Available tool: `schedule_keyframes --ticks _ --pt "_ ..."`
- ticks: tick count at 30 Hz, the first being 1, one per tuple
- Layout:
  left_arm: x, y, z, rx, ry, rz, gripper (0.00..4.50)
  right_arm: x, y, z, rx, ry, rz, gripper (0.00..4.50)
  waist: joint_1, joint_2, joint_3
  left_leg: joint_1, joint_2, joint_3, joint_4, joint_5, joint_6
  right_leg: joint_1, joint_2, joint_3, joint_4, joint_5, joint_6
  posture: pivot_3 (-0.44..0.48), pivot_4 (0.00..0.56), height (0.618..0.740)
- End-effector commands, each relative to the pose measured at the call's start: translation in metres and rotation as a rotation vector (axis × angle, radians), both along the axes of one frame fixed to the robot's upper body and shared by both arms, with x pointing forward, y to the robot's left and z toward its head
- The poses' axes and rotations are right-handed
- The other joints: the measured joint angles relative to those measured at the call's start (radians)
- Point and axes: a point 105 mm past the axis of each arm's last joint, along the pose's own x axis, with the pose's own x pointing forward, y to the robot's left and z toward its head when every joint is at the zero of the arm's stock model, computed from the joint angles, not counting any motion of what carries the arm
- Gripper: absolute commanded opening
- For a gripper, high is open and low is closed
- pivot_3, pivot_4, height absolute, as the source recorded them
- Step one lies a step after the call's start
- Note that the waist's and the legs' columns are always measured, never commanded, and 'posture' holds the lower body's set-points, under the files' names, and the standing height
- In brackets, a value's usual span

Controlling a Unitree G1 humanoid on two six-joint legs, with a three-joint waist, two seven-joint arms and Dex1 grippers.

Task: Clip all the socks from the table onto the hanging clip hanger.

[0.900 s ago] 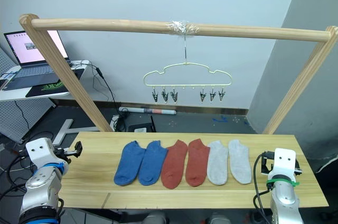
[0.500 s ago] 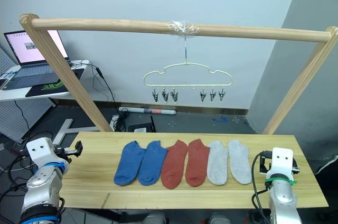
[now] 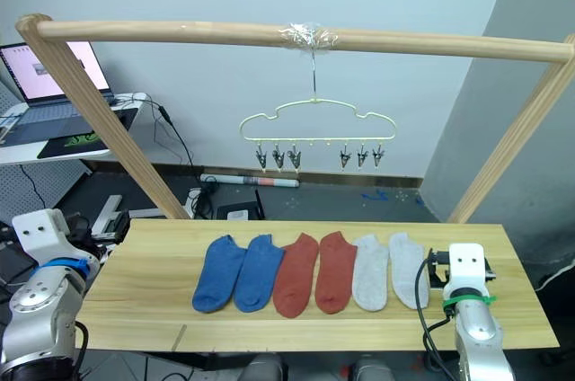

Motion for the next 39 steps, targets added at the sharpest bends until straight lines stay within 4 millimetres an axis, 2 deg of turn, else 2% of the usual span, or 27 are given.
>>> schedule_keyframes --ticks 1,7,9,10,16,20,24,31,39 --pt "0.012 -0.052 0.028 -0.006 -0.065 -0.184 4.47 0.014 0.034 0.031 0.044 -0.075 0.238 4.50 0.001 0.001 0.011 0.000 0.000 0.000 0.000 0.000 0.000 0.000 0.000 0.000 0.000 0.000 0.000 0.288 0.139 0.740" --pt "0.030 -0.128 0.038 -0.021 -0.089 -0.430 4.47 0.022 0.075 0.066 0.054 -0.101 0.589 4.50 -0.002 0.000 0.046 -0.002 -0.001 0.000 0.001 0.000 0.000 0.000 0.001 0.000 -0.001 0.000 0.001 0.247 0.163 0.740" --pt "0.037 -0.145 0.041 -0.026 -0.105 -0.471 4.10 0.025 0.086 0.080 0.046 -0.119 0.672 4.50 -0.005 -0.003 0.051 -0.003 -0.001 -0.001 0.000 0.000 0.000 -0.001 0.001 0.000 -0.001 0.000 0.002 0.235 0.165 0.740" --pt "0.041 -0.150 0.040 -0.033 -0.106 -0.479 3.97 0.027 0.091 0.085 0.044 -0.129 0.702 4.50 -0.008 -0.004 0.053 -0.004 0.000 -0.001 0.000 0.000 0.000 -0.001 0.002 -0.001 -0.001 0.003 0.008 0.230 0.168 0.740" --pt "0.059 -0.173 0.037 -0.050 -0.117 -0.492 2.25 0.032 0.117 0.108 0.049 -0.169 0.826 4.50 -0.012 -0.005 0.056 -0.012 0.000 -0.003 0.001 0.000 0.000 -0.007 0.002 -0.002 -0.001 0.003 0.010 0.200 0.177 0.740" --pt "0.066 -0.192 0.035 -0.064 -0.144 -0.498 2.25 0.034 0.139 0.122 0.062 -0.202 0.908 4.50 -0.009 -0.005 0.058 -0.020 -0.001 -0.004 0.004 0.000 0.000 -0.014 0.002 -0.003 0.000 0.004 0.011 0.190 0.181 0.740" --pt "0.064 -0.206 0.034 -0.076 -0.178 -0.490 2.25 0.035 0.158 0.135 0.079 -0.230 0.985 4.50 -0.009 -0.005 0.058 -0.020 -0.001 -0.004 0.006 0.000 0.000 -0.015 0.002 -0.002 0.001 0.005 0.012 0.183 0.181 0.740" --pt "0.061 -0.207 0.035 -0.083 -0.215 -0.395 2.25 0.034 0.170 0.146 0.080 -0.241 1.043 4.50 -0.011 -0.006 0.060 -0.020 -0.001 -0.004 0.009 0.000 0.000 -0.015 0.002 -0.003 0.003 0.005 0.013 0.180 0.186 0.740" --pt "0.080 -0.226 0.043 -0.088 -0.270 -0.331 2.25 0.038 0.170 0.157 0.053 -0.257 1.054 4.50 -0.008 -0.005 0.064 -0.025 -0.002 -0.005 0.016 0.000 0.000 -0.015 0.002 -0.003 0.003 0.007 0.016 0.170 0.191 0.740"
